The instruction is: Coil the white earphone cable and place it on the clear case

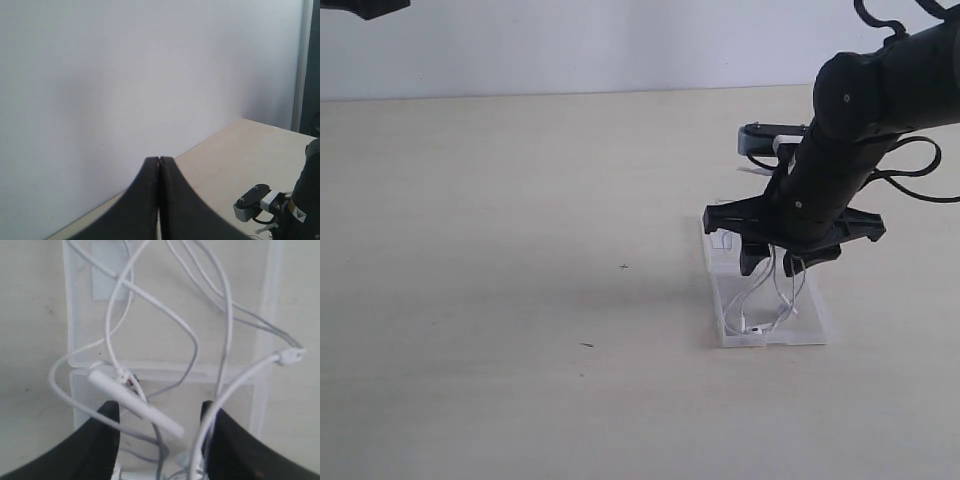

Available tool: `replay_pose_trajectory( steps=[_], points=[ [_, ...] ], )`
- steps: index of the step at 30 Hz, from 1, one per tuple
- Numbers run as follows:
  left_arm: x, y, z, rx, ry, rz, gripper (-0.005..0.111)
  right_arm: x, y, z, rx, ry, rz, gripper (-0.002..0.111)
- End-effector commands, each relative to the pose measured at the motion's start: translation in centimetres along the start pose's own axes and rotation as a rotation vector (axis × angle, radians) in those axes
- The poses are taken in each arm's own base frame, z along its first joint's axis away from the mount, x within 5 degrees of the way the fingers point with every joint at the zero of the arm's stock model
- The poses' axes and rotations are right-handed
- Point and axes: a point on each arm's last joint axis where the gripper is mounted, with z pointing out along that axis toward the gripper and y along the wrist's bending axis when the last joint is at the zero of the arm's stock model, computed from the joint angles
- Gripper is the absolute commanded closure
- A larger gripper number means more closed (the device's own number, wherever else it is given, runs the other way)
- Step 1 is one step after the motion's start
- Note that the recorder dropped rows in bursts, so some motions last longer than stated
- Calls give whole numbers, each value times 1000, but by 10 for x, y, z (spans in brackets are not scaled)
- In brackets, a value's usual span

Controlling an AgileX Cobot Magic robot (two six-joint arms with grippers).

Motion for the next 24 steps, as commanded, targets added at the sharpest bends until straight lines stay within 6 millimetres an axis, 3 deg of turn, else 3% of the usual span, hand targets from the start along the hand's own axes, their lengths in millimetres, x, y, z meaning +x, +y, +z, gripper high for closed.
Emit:
replay_pose_trajectory(
  steps=[1,10,14,24],
  points=[
    [-1,1,-2,-11,0,-8,107,-2,0,-16,-10,-47,-13,59],
    [-1,1,-2,-11,0,-8,107,6,-4,-20,34,42,-23,59],
    [-1,1,-2,-11,0,-8,107,3,-5,-31,95,101,-56,59],
    [-1,1,-2,-11,0,-8,107,0,3,-36,27,113,-9,59]
  ],
)
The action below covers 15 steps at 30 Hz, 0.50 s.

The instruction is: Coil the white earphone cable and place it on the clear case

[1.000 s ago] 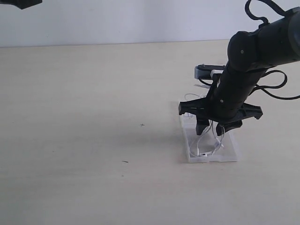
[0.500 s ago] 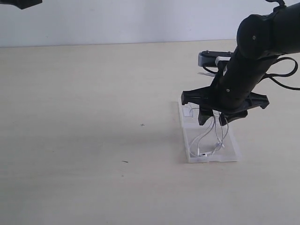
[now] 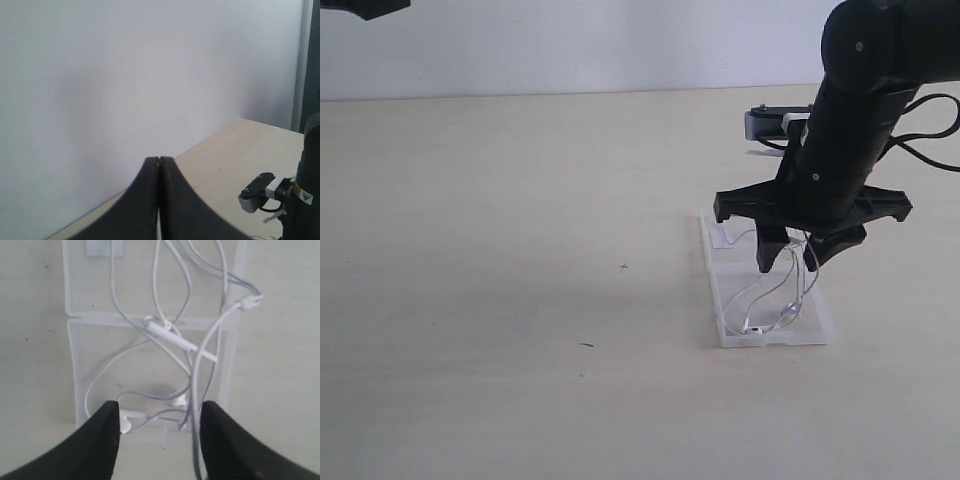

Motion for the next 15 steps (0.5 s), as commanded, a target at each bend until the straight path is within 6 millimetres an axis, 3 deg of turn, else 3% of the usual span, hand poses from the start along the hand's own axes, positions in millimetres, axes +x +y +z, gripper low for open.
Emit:
replay_pose_trajectory(
  steps=[1,15],
  points=[
    [-1,1,-2,-11,0,-8,107,0,1,-4,-23,4,11,59],
    [-1,1,-2,-10,-1,-8,107,10,7,-4,-82,120,32,59]
  ],
)
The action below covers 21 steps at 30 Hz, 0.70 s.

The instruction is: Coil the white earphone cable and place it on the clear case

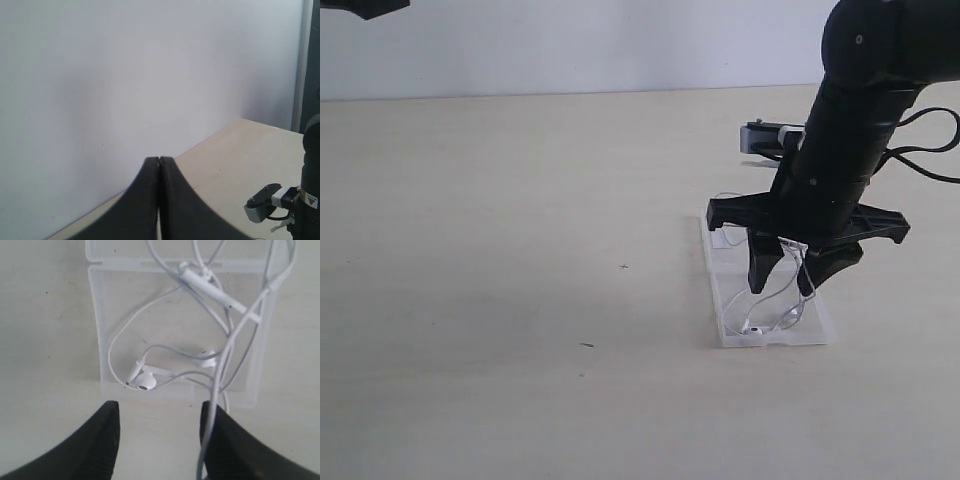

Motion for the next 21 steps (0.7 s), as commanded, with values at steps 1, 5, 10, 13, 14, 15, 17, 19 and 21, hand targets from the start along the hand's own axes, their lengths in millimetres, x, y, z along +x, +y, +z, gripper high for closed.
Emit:
replay_pose_trajectory(
  steps=[1,5,10,13,14,15,17,19,21],
  points=[
    [-1,1,-2,-10,-1,-8,107,0,1,-3,-18,-4,-1,59],
    [-1,1,-2,-10,-1,-8,107,-1,-3,-6,36,2,-29,59],
    [-1,1,-2,-9,-1,-6,107,-9,-10,-21,169,-36,-33,60],
    [-1,1,-2,-9,-1,-3,107,-11,-9,-24,164,-48,-34,60],
    [-1,1,-2,-9,-1,-3,107,-11,-8,-24,157,-53,-33,60],
    [-1,1,-2,-9,-1,-1,107,-12,-8,-24,153,-63,-42,60],
    [-1,1,-2,-9,-1,1,107,-12,-7,-24,139,-60,-44,60],
    [-1,1,-2,-9,-1,1,107,-12,-5,-24,126,-54,-56,60],
    [-1,1,-2,-9,-1,1,107,-10,-1,-23,97,-44,-54,60]
  ],
)
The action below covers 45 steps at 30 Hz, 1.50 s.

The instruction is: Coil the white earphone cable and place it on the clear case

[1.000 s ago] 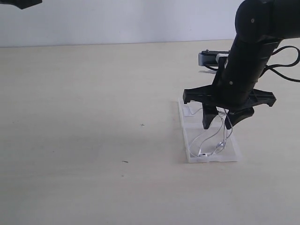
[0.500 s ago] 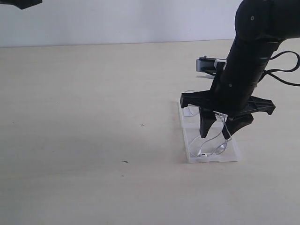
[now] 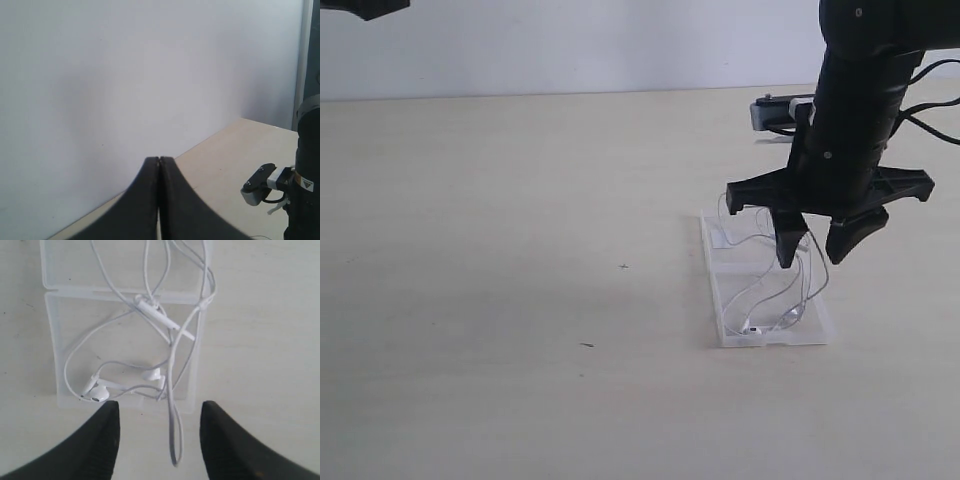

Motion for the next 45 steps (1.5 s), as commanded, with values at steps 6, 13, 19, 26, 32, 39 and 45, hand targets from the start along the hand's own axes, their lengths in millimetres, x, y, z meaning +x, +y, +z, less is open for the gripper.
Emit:
replay_pose_trajectory(
  steps=[6,13,19,26,32,39,45],
  points=[
    [-1,1,-2,-9,-1,-1,107,5,29,-4,-61,-53,-90,60],
    [0,1,-2,-11,1,1,107,5,23,-20,37,-8,-100,60],
    [0,1,-2,-11,1,1,107,-4,15,-28,150,-88,-86,60],
    [0,1,-2,-11,1,5,107,-10,0,-38,311,-174,-149,60],
    [2,2,-6,-30,16,27,107,-11,3,-70,217,-421,-182,61],
    [-7,2,-27,-83,-9,42,107,16,-1,-107,60,-747,-235,85],
    [-12,-1,-45,-92,-52,53,107,38,-9,-118,28,-866,-267,92]
  ],
)
